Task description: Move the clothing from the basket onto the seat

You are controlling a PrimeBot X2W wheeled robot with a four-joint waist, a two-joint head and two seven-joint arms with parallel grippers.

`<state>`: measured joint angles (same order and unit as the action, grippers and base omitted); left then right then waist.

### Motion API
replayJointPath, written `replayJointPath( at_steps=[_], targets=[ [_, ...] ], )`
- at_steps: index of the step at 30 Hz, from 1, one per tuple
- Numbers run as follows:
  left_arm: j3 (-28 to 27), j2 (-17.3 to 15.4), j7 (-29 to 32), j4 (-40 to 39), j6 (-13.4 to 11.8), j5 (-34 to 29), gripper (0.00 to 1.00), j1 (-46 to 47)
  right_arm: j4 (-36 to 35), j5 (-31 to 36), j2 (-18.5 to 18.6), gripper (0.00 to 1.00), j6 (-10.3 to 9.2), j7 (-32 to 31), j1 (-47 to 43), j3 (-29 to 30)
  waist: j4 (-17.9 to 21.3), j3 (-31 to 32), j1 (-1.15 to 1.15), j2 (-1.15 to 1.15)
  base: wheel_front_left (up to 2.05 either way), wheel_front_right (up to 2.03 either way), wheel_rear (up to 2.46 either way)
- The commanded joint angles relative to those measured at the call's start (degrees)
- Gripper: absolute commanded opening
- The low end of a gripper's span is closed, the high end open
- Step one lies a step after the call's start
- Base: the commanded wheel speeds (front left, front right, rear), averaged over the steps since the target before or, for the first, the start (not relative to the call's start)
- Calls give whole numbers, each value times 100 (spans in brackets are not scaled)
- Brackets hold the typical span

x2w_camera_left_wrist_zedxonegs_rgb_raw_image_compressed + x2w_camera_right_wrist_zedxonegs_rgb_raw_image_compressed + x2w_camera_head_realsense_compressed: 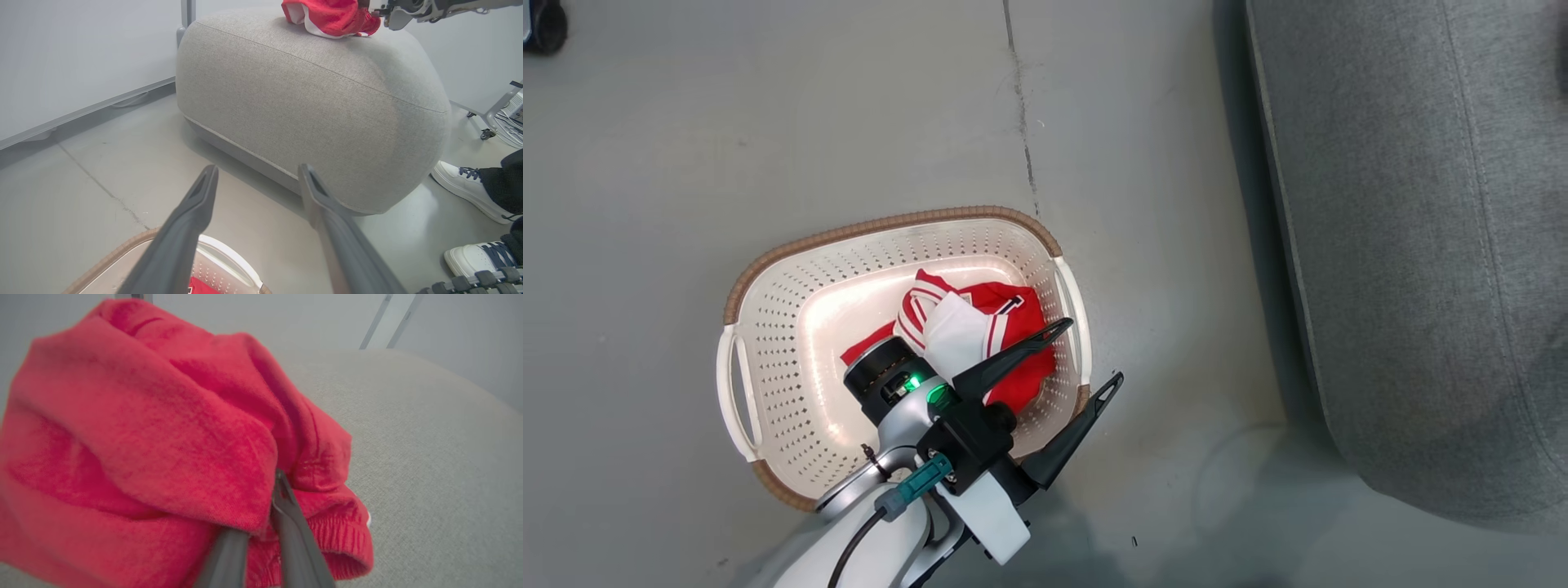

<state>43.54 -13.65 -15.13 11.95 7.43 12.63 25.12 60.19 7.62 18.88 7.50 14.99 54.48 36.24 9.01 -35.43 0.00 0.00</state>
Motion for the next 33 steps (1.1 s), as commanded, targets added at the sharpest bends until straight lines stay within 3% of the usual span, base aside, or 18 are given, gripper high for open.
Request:
replayJointPath(
  at_steps=[1, 2, 12, 24, 33],
  targets=[
    [-24, 3, 3, 8, 7, -23, 100, 35, -35, 25, 37, 95, -1, 23, -26, 4, 12, 40, 0, 0, 0, 0, 0],
    [-29, 22, 3, 15, 7, -20, 100, 39, -48, -27, 11, 100, -1, 23, -43, 56, 18, 73, 0, 0, 0, 0, 0],
    [19, 294, 3, 169, 7, 89, 100, -141, -76, -1, 132, 100, -1, 23, -473, -186, 19, 743, 0, 0, 0, 0, 0],
    [5, 721, 4, 372, 7, 214, 100, -686, -218, -483, 502, 100, -1, 23, -1450, -1082, -21, 2280, 0, 0, 0, 0, 0],
    [-434, 996, 3, 417, 6, 287, 100, -1303, -1751, -1677, 811, 100, 0, 23, -2582, -2663, -147, 3314, 0, 0, 0, 0, 0]
  ],
)
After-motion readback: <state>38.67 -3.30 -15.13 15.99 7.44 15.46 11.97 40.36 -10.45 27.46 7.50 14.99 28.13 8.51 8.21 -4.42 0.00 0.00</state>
